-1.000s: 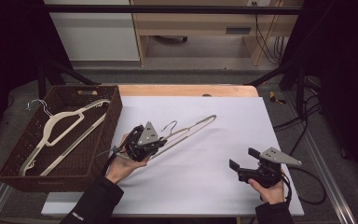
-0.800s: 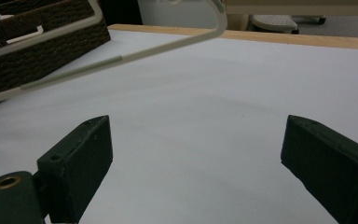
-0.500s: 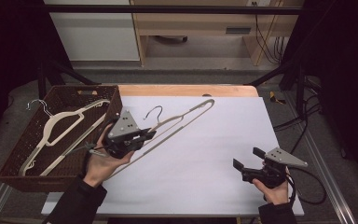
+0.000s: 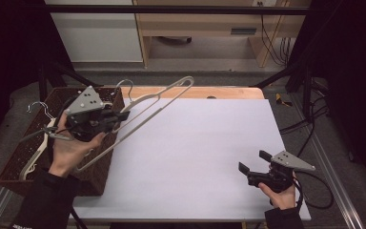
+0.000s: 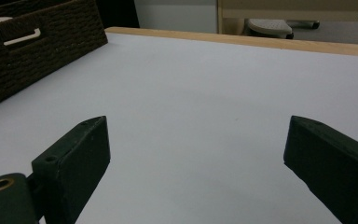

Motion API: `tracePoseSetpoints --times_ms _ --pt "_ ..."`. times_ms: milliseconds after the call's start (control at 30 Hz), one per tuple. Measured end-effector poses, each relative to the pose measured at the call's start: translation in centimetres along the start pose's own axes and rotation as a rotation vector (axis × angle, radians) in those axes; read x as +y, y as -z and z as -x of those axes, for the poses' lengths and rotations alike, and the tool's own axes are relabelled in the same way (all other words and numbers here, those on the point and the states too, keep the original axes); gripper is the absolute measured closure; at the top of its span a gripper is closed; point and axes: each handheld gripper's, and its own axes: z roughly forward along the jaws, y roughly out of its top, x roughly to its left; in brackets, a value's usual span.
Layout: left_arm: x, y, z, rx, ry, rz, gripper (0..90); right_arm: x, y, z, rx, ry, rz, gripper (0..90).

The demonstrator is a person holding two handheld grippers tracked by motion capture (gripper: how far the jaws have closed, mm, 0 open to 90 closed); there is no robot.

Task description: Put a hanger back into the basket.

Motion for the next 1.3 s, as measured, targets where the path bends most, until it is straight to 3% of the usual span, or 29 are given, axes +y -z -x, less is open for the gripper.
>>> tracePoseSetpoints --times_ms 200,367,733,900,1100,1200,1300 --pt "-0.9 1.5 -3.1 0.014 0.043 0.003 85.9 0.0 0.0 0.0 -0.003 0.000 0.001 7.2" --pt "-2.1 2.5 -5.2 0.053 0.050 -0.017 86.0 0.0 0.0 0.0 -0.006 0.004 0.001 7.1" --pt "-5.0 4.3 -8.6 0.079 0.071 -0.037 85.9 0.1 0.1 0.1 -0.003 0.009 0.007 6.9" --pt "-6.2 4.4 -10.0 0.086 0.065 -0.089 85.9 0.1 0.1 0.0 -0.004 0.007 0.002 6.7" --pt "-8.1 4.6 -11.9 0.114 0.086 -0.123 85.9 0.1 0.0 0.0 -0.005 0.012 0.003 6.7" --pt "-9.0 4.7 -12.8 0.132 0.099 -0.110 85.9 0.1 0.0 0.0 -0.004 0.011 0.002 6.7" --pt "-10.0 4.9 -13.3 0.136 0.133 -0.122 85.9 0.1 0.0 0.0 -0.004 0.011 0.000 6.6"
